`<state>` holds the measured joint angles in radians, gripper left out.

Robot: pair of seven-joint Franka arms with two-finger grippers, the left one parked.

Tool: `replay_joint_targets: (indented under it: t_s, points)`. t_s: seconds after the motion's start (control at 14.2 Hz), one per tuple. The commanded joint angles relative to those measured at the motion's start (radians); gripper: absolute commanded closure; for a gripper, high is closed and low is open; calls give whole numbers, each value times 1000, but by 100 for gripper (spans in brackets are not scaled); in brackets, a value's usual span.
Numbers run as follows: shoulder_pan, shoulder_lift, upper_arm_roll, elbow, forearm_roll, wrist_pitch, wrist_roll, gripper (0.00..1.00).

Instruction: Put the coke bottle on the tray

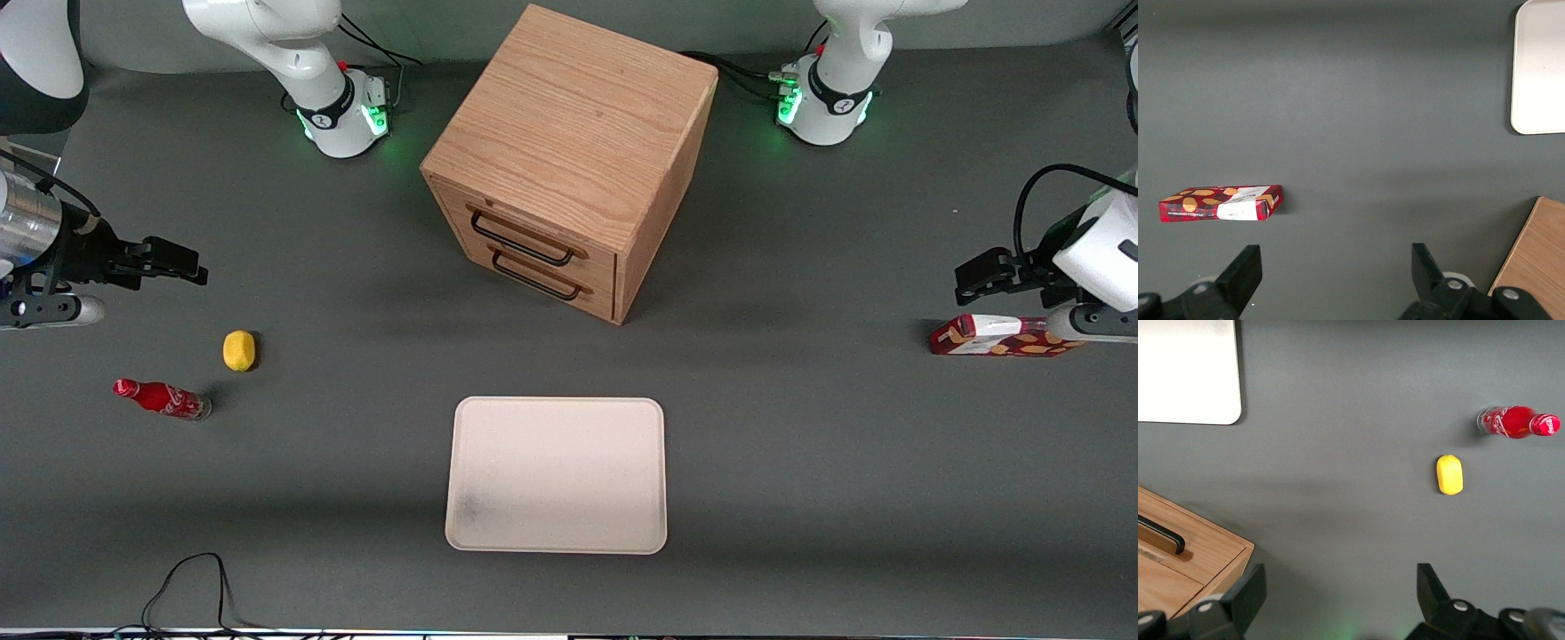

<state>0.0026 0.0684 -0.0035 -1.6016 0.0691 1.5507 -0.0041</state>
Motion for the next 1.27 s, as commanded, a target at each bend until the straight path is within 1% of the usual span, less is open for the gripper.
replay_joint_targets:
  t_s: [0.0,0.85,0.99,1.06,1.2]
  points:
    - [4,16,-1,37,2,-29,13,0]
    - [-15,10,-7,43,-6,-44,6,0]
    - [-21,10,-27,45,-37,-43,-22,0]
    - [-23,10,-48,46,-57,-43,-63,0]
    - [-19,14,-130,55,-61,-43,-164,0]
